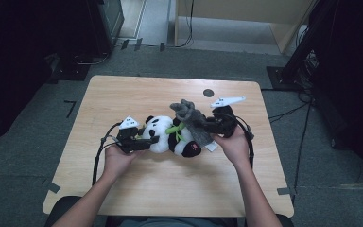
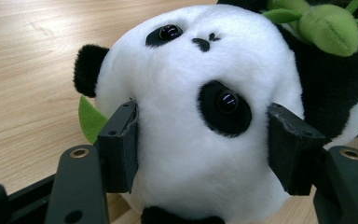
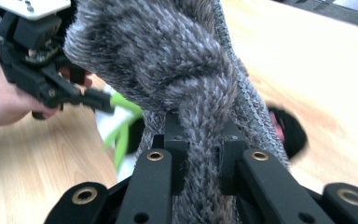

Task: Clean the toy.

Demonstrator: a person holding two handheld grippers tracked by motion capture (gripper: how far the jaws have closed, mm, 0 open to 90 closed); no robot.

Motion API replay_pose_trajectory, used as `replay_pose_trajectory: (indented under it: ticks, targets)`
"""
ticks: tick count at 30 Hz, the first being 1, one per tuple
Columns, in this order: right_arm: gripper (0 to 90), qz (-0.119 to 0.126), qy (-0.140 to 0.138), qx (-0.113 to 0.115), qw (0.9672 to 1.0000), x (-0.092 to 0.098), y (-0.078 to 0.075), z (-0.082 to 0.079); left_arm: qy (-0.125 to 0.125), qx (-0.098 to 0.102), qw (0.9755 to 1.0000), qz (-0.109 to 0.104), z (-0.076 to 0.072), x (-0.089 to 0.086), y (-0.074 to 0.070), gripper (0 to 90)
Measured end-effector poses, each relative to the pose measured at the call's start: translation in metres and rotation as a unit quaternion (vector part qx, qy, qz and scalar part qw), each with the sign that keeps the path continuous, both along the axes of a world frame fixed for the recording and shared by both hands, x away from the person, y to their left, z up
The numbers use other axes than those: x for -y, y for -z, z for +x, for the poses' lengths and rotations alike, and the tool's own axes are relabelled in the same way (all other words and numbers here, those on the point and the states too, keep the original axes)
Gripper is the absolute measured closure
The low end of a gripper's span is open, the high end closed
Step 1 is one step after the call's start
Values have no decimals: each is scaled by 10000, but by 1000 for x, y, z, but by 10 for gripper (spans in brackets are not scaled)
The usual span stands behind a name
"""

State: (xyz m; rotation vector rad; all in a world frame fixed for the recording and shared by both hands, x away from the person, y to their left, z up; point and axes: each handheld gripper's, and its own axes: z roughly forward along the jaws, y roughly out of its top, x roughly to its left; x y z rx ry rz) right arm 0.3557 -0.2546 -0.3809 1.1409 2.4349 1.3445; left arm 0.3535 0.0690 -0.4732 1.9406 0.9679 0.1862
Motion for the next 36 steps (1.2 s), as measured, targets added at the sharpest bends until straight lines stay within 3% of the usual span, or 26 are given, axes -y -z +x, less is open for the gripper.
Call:
replay_pose_trajectory:
  ticks: [9,16,21,25,30,36]
  targets:
    - [802,-355,-374,-36,9987,-53,-14,36,-24,87,10000,-1,-2,1,1,353]
    - [801,-587,-674,-253,9957,-90,-5,57,-20,146,9999,33,-3,1,1,353]
    - [799,-778,-847,-409,9925,-112,4,61,-39,170,9998,59,-4,2,1,352]
    - [796,-959,-947,-493,9896,-124,12,60,-68,183,9998,89,-4,3,1,353]
    - [792,-936,-990,-640,9886,-126,16,61,-73,204,9997,144,-5,4,1,355]
    - [793,-804,-1008,-703,9892,-116,18,59,-116,84,9996,246,-4,7,-1,398]
